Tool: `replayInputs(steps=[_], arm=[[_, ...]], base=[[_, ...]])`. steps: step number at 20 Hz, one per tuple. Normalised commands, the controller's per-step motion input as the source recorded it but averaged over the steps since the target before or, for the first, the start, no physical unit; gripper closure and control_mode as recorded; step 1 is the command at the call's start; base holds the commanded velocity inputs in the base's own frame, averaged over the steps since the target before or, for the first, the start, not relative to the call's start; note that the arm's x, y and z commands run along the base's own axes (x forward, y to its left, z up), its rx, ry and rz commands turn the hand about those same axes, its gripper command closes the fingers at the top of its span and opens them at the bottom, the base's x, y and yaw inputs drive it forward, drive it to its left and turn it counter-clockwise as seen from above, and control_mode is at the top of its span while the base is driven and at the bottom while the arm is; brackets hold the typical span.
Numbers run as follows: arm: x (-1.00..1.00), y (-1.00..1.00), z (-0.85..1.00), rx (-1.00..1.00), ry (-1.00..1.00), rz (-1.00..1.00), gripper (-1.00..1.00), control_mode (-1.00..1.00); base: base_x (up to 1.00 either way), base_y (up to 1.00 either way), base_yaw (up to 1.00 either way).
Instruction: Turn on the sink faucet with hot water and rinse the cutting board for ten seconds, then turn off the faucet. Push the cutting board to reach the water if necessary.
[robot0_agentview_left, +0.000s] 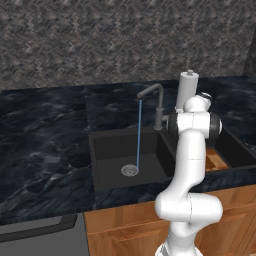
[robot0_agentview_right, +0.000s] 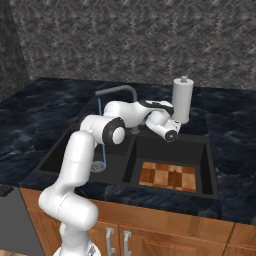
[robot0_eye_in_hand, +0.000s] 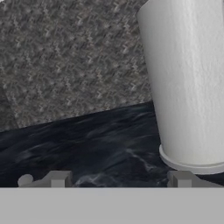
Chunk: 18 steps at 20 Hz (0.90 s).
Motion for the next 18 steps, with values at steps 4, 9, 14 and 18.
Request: replayInputs(steps=[4, 9, 14, 18], arm=[[0.04, 0.24, -0.01, 0.00, 0.00, 0.01, -1.00, -1.00], [0.05, 0.26, -0.01, 0.00, 0.00, 0.01, -1.00, -1.00], [0.07, 0.26, -0.01, 0.00, 0.00, 0.01, -1.00, -1.00], [0.08, 0.25, -0.01, 0.00, 0.00, 0.01, -1.00, -1.00]], base=[[0.00, 0.00, 0.00], [0.00, 0.00, 0.00], [0.00, 0.00, 0.00], [0.00, 0.00, 0.00]])
